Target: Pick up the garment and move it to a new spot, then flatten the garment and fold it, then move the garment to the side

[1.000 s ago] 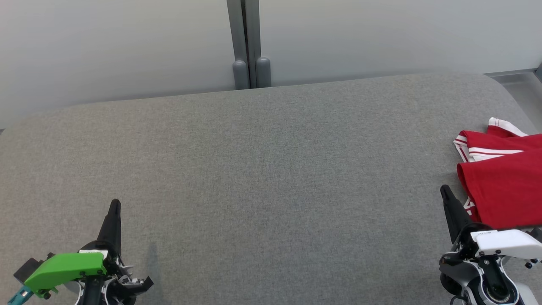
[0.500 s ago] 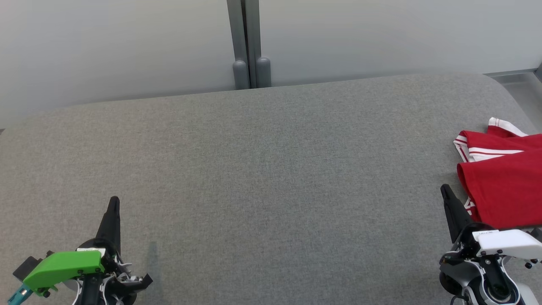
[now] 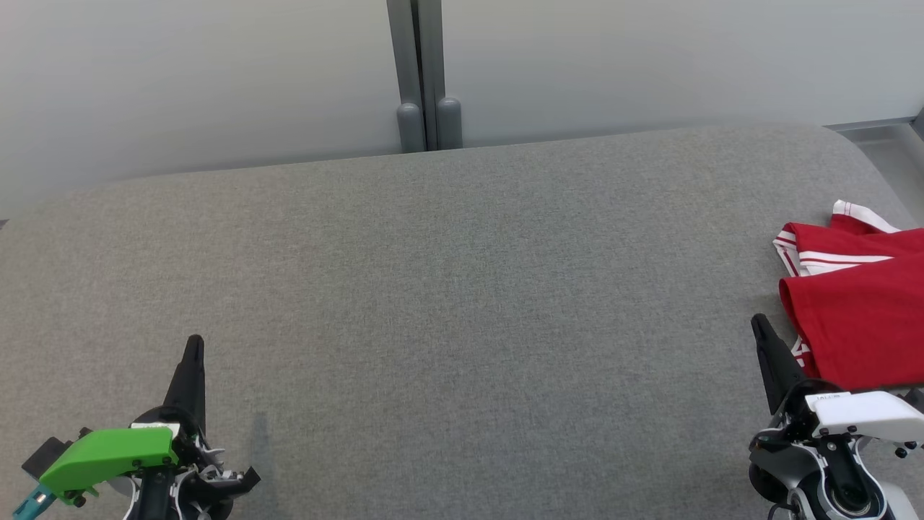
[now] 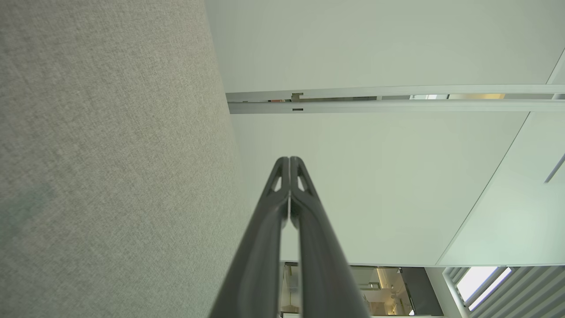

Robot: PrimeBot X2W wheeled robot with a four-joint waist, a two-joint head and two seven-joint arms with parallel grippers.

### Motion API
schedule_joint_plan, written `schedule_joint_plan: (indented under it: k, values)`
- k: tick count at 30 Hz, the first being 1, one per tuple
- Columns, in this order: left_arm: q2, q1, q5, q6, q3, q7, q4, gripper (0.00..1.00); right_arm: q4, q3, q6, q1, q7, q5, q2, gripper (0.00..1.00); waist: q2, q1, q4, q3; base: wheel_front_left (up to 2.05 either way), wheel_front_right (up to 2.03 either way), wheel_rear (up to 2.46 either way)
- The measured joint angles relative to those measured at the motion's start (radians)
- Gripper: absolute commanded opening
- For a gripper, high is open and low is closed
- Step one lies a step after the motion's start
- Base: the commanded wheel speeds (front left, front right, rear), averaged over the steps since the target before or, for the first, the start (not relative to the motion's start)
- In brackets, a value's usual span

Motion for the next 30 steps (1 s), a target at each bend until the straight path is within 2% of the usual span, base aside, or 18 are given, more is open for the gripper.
schedule_joint_plan:
  k: [30]
  values:
    - [0.000,0.000,0.000,0.000,0.000,0.000,0.000,0.00,0.000,0.000,0.000,0.000,0.000,0.000,0.000,0.00,0.0000,0.0000,0.000,0.000,0.00,0.00,0.00]
